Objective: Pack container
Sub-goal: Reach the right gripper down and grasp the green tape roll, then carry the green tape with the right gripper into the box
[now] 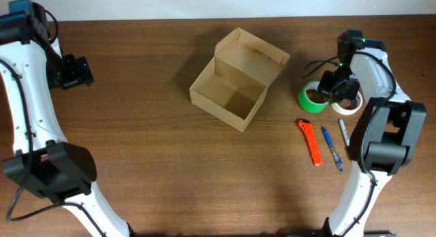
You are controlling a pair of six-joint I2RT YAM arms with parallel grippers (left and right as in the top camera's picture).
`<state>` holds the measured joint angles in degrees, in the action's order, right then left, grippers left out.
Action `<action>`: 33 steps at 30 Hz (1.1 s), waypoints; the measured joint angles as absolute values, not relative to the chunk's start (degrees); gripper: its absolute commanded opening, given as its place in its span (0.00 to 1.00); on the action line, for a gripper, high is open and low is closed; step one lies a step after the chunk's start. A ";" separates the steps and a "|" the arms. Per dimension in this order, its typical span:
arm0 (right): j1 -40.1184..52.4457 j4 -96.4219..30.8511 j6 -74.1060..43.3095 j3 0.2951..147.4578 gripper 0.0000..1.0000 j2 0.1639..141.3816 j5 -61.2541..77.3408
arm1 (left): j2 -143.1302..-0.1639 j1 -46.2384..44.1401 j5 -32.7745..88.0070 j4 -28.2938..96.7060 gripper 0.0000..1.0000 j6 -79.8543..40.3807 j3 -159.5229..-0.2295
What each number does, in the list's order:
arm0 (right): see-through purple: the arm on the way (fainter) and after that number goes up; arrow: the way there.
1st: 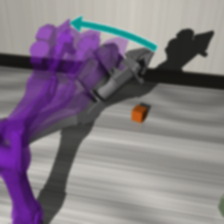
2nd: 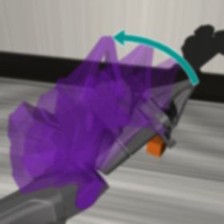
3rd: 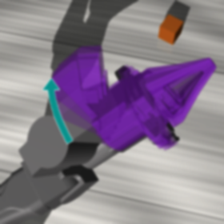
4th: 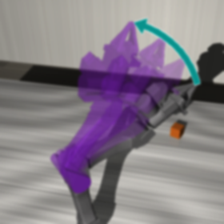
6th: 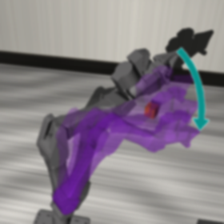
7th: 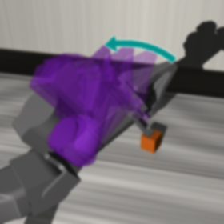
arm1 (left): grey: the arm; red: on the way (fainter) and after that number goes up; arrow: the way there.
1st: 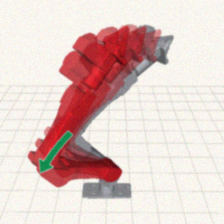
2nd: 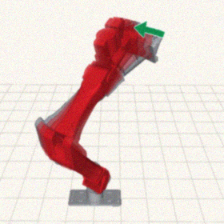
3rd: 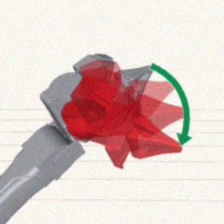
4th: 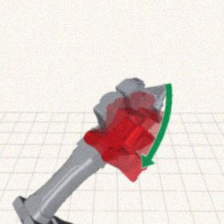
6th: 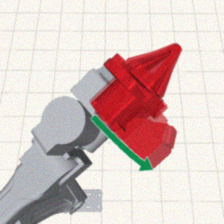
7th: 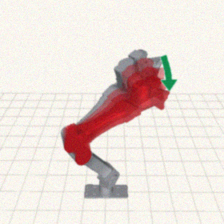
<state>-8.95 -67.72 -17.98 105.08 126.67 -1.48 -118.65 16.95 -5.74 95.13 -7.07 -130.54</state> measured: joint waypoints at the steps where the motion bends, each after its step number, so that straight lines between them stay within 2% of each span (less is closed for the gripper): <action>1: -8.95 -68.01 -17.56 105.86 0.04 125.99 -1.39 | -118.65 16.95 -5.74 95.13 1.00 -7.05 -130.54; 8: -6.98 -72.03 -12.80 117.25 0.04 114.08 -1.06 | -118.65 16.95 -5.74 95.13 1.00 -7.05 -130.54; 15: 2.09 -79.05 -10.00 128.42 0.04 105.06 -2.63 | -118.65 16.95 -5.76 95.11 1.00 -7.05 -130.54; 23: 16.78 -79.09 -9.87 129.21 0.04 107.22 -5.69 | -118.65 16.95 -5.74 95.13 1.00 -7.05 -130.54; 33: 24.62 -72.49 -9.23 129.21 0.04 114.02 -7.79 | -118.65 16.95 -5.76 95.13 1.00 -7.05 -130.54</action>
